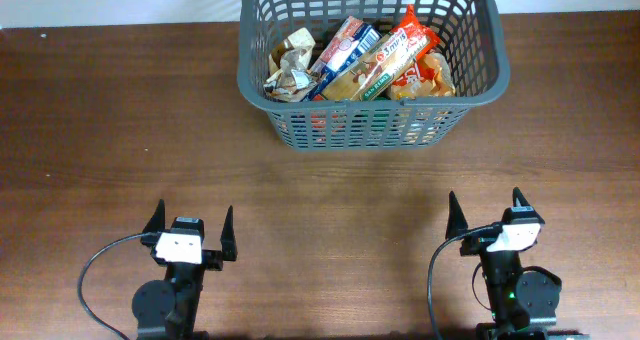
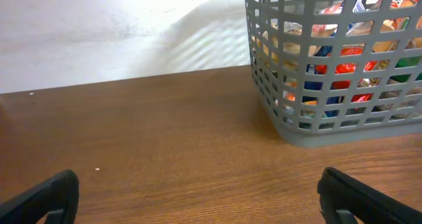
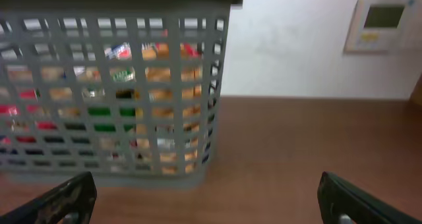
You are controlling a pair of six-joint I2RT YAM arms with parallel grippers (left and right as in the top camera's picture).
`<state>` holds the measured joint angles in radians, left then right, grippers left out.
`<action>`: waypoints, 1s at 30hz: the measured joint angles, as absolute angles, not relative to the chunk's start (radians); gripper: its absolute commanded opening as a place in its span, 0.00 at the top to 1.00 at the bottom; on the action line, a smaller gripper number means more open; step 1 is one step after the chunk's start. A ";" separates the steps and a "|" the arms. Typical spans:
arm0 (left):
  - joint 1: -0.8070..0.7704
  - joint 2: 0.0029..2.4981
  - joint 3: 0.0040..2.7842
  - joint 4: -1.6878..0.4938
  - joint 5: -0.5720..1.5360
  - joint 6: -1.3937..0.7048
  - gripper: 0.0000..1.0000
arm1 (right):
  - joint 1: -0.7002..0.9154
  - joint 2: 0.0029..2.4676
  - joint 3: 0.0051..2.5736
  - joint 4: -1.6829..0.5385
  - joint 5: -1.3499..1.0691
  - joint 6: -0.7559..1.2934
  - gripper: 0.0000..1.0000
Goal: Pack container
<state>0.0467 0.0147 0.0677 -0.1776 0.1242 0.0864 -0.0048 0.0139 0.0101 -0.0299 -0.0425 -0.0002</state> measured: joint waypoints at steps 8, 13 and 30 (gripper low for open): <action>0.047 0.015 0.068 -0.177 0.124 0.086 0.01 | -0.005 0.014 0.010 -0.068 -0.042 -0.001 0.01; 0.047 0.015 0.068 -0.178 0.124 0.086 0.01 | -0.005 0.014 0.010 -0.068 -0.042 -0.001 0.01; 0.047 0.015 0.068 -0.178 0.124 0.087 0.01 | -0.005 0.014 0.010 -0.068 -0.042 -0.001 0.01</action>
